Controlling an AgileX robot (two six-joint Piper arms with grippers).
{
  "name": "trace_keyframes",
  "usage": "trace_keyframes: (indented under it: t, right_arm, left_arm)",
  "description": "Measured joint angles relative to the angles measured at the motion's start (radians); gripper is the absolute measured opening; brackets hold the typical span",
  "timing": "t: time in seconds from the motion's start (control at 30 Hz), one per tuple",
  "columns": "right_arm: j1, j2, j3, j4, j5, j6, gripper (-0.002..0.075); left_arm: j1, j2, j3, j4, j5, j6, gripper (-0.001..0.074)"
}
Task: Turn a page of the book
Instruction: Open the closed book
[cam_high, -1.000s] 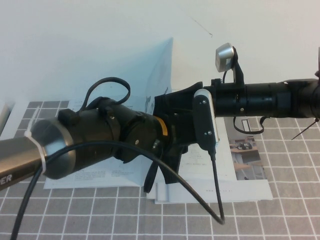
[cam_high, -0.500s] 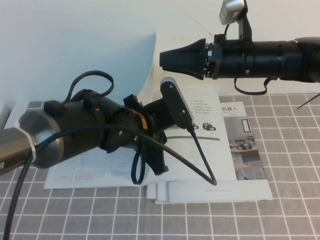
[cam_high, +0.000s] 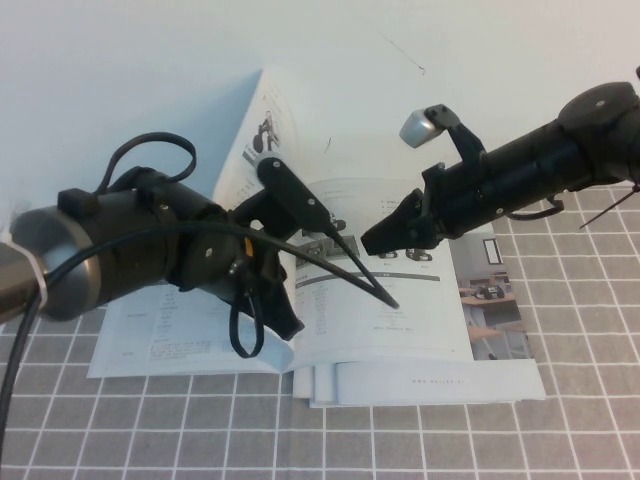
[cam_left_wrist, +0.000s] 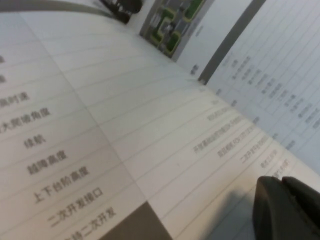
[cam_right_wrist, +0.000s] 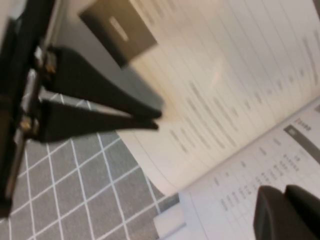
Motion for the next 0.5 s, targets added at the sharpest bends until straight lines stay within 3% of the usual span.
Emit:
trace_keyframes:
  t: [0.5]
  right_arm:
    - [0.0, 0.202, 0.0, -0.004, 0.0, 0.025, -0.0001]
  left_arm:
    - [0.116, 0.0, 0.0, 0.003, 0.114, -0.12, -0.0004]
